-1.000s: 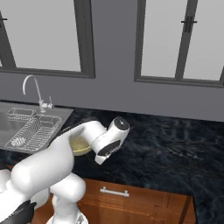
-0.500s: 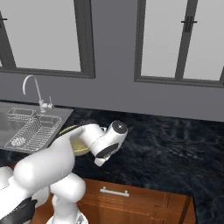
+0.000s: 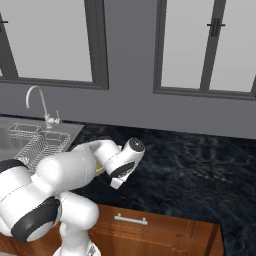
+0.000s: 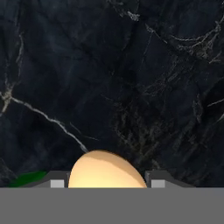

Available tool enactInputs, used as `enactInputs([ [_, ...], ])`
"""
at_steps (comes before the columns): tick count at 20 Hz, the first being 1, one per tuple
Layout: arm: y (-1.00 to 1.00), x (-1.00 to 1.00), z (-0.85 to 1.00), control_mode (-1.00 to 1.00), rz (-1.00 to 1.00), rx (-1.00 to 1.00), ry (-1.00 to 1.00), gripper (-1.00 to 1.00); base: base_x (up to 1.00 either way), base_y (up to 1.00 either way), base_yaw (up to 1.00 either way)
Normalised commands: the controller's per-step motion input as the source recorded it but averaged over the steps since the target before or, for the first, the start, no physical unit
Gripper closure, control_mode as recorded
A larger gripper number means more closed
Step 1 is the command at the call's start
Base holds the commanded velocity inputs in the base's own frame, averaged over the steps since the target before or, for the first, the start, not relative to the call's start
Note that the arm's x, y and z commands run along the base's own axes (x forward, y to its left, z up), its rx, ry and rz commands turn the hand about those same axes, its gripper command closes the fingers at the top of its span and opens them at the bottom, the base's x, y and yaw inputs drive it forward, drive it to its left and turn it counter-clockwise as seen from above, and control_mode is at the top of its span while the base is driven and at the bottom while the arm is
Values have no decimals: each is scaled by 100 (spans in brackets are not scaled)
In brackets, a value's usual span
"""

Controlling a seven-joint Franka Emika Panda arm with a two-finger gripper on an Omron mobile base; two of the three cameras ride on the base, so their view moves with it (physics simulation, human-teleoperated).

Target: Gather the eggs and milk located in the vicinity of the sink area and place them right next to the bowl.

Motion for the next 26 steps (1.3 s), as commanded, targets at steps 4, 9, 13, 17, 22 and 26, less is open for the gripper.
enactInputs([
  [4,14,28,-14,-100,6,0,1,100,0,0,0],
  [9,25,10,-12,-100,3,0,0,100,0,0,0],
  [13,24,1,-15,-100,0,0,0,100,0,0,0],
  [17,20,0,-12,-100,0,0,0,100,0,0,0],
  [22,3,0,-4,-100,0,0,0,100,0,0,0],
  [26,0,0,0,-100,0,0,0,100,0,0,0],
])
